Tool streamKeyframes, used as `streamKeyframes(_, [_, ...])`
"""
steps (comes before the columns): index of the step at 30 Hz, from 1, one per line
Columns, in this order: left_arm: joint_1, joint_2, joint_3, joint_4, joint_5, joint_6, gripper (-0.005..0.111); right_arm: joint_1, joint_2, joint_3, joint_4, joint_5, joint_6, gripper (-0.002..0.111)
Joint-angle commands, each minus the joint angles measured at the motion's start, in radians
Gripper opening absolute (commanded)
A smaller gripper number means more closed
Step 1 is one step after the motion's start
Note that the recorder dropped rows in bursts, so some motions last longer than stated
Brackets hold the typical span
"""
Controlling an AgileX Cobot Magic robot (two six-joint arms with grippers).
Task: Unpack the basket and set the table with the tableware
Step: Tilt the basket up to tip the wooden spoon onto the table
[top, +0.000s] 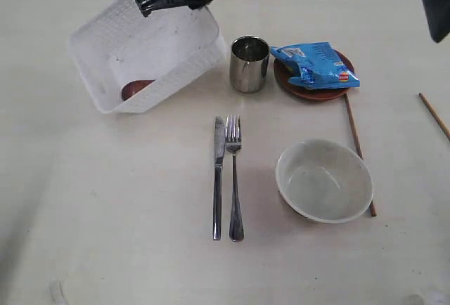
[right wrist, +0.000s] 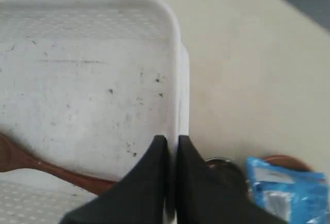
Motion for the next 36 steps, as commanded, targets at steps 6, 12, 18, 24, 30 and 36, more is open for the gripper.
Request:
streamKeyframes(6, [-0.006, -0.003, 0.002, 0.001, 0.001, 0.000, 0.000, 0.183, -0.030, -0.008, -0.613, 0.031, 0.172, 0.000])
streamKeyframes(12, [-0.006, -0.003, 0.002, 0.001, 0.001, 0.000, 0.000, 0.257, 0.010, -0.007, -0.907, 0.105, 0.178, 0.000])
streamKeyframes(18, [-0.006, -0.003, 0.002, 0.001, 0.001, 0.000, 0.000, 0.280, 0.076, -0.007, -1.025, 0.164, 0.178, 0.000])
streamKeyframes(24, [-0.006, -0.003, 0.002, 0.001, 0.001, 0.000, 0.000, 0.310, 0.140, -0.007, -1.128, 0.174, 0.166, 0.000])
streamKeyframes(30, [-0.006, -0.003, 0.002, 0.001, 0.001, 0.000, 0.000, 0.344, 0.183, -0.007, -1.230, 0.175, 0.140, 0.000])
streamKeyframes(36, [-0.006, -0.003, 0.002, 0.001, 0.001, 0.000, 0.000, 0.353, 0.197, 0.042, -1.232, 0.187, 0.089, 0.000])
